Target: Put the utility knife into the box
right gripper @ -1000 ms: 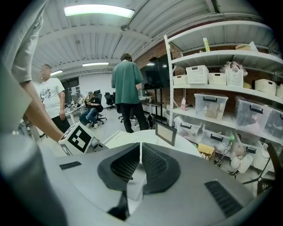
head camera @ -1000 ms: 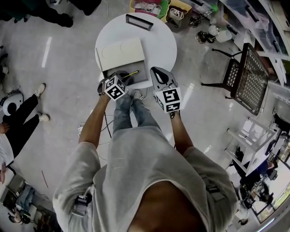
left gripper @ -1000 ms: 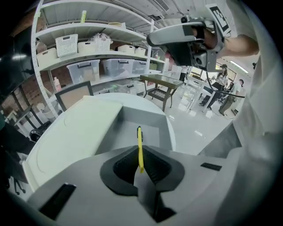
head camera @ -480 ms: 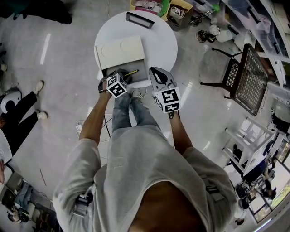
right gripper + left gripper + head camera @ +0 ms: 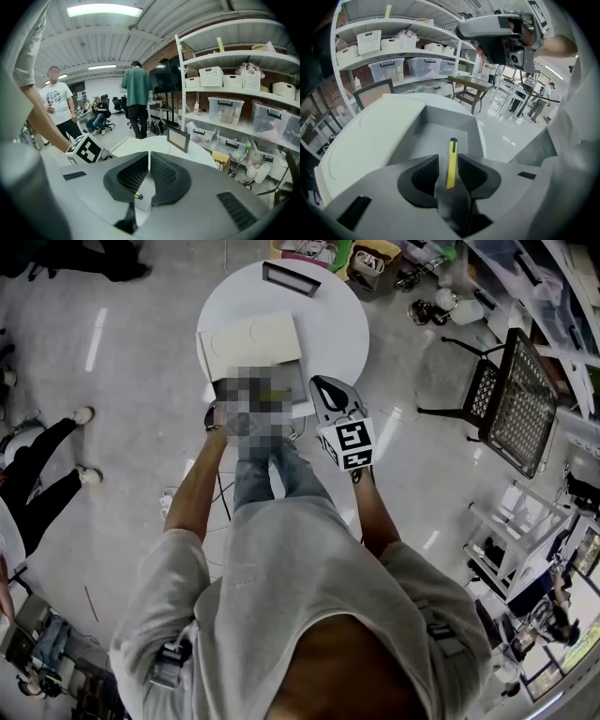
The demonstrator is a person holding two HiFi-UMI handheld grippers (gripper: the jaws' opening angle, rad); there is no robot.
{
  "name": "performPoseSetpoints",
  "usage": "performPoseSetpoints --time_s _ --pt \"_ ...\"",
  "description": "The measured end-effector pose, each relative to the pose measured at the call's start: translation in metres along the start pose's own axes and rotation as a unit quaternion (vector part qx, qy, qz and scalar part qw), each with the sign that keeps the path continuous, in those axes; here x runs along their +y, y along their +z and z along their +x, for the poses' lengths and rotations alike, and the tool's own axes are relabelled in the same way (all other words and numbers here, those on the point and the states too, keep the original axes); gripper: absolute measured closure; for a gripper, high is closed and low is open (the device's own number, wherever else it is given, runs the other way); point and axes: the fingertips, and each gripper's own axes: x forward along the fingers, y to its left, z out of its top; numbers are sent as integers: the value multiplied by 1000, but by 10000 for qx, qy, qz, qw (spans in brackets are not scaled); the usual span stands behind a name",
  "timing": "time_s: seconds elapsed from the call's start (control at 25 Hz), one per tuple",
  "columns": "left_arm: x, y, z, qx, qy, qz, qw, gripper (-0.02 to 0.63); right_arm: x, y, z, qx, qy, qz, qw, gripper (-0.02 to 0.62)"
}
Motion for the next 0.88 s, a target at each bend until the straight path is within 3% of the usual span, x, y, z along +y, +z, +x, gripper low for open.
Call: performPoseSetpoints --time_s 0.12,0.24,0.36,0.56,0.72,0.88 --pt "3 6 -8 -165 159 -65 9997 478 2 0 0 -8 16 -5 10000 558" --pt "7 13 -18 -353 367 -113 9986 550 2 1 0 -25 38 -18 10000 559" --pt "6 19 -26 -494 426 -196 9977 575 3 2 -1 -35 58 -40 10000 558" --pt "7 23 -41 -849 503 -763 9922 588 6 1 -1 -47 87 -72 9999 558" --pt "18 30 -62 -1342 775 -1354 9786 588 7 1 1 -24 116 -93 9999 558" --pt "33 35 -95 -2049 1193 -2087 9488 588 10 1 2 -32 138 -117 9998 558"
